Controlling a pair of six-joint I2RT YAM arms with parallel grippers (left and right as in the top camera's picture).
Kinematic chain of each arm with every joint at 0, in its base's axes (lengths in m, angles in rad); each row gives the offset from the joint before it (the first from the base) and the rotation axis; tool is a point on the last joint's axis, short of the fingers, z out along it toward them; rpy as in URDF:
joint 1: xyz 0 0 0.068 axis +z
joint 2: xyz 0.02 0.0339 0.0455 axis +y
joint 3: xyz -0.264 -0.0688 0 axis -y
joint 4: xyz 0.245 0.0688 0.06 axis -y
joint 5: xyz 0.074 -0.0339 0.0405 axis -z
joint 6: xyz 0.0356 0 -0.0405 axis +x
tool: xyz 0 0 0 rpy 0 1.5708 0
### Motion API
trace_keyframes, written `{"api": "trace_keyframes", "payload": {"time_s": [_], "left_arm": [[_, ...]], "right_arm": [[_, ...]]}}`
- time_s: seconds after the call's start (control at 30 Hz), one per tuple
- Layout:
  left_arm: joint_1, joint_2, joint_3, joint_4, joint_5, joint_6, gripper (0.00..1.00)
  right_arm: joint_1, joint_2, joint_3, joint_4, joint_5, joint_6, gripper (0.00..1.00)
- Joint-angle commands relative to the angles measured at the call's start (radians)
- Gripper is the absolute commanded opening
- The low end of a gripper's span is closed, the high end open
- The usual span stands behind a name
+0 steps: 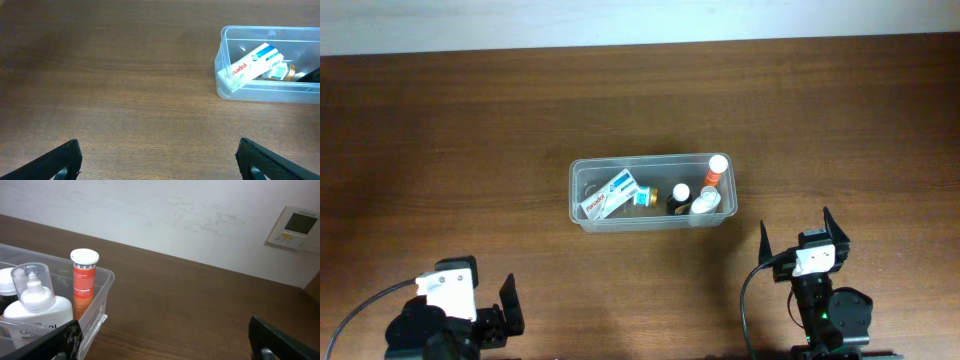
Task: Pack container
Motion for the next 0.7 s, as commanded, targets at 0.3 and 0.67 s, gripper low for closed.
{"api": "trace_keyframes", "payload": {"time_s": [0.3, 0.67], "left_arm": [[0.001, -0.23, -0.428, 0.471, 0.008, 0.016, 0.99], [-0.008, -0.384, -0.88, 1.086, 0.009, 0.016, 0.99]], "right_arm": [[0.006, -0.006, -0.007, -0.001, -0.013, -0.008, 0.98], [0.006, -0.006, -0.007, -0.001, -0.013, -0.008, 0.98]]}}
